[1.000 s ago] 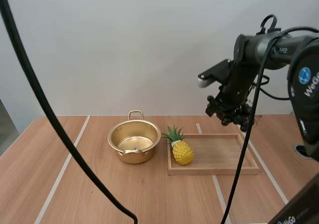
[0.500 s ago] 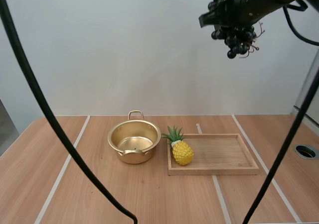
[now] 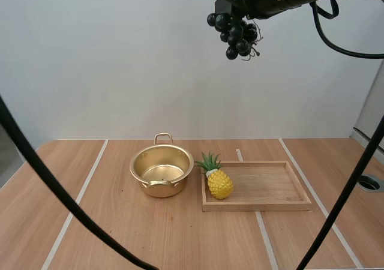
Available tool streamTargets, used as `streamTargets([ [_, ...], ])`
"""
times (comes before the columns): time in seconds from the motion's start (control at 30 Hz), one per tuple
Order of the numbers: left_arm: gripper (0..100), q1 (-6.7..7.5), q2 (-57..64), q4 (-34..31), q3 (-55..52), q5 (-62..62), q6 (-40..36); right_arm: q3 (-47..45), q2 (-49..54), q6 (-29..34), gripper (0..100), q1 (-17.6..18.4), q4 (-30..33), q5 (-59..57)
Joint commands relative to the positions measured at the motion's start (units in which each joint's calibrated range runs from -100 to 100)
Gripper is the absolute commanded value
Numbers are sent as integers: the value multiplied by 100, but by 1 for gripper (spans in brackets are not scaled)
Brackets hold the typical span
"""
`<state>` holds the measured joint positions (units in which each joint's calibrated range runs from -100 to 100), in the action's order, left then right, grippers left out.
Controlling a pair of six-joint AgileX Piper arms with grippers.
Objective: Open the pot, put the grape inside, and close it
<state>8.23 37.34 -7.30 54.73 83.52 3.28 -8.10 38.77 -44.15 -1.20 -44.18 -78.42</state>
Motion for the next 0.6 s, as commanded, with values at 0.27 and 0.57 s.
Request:
streamTargets([
  [0.27,0,8,133,-59,199,-474,-53,63,-658,-58,0,886,130,83],
  [0.57,0,8,144,-73,350,-460,53,50,-1681,301,0,1642,1413,455],
])
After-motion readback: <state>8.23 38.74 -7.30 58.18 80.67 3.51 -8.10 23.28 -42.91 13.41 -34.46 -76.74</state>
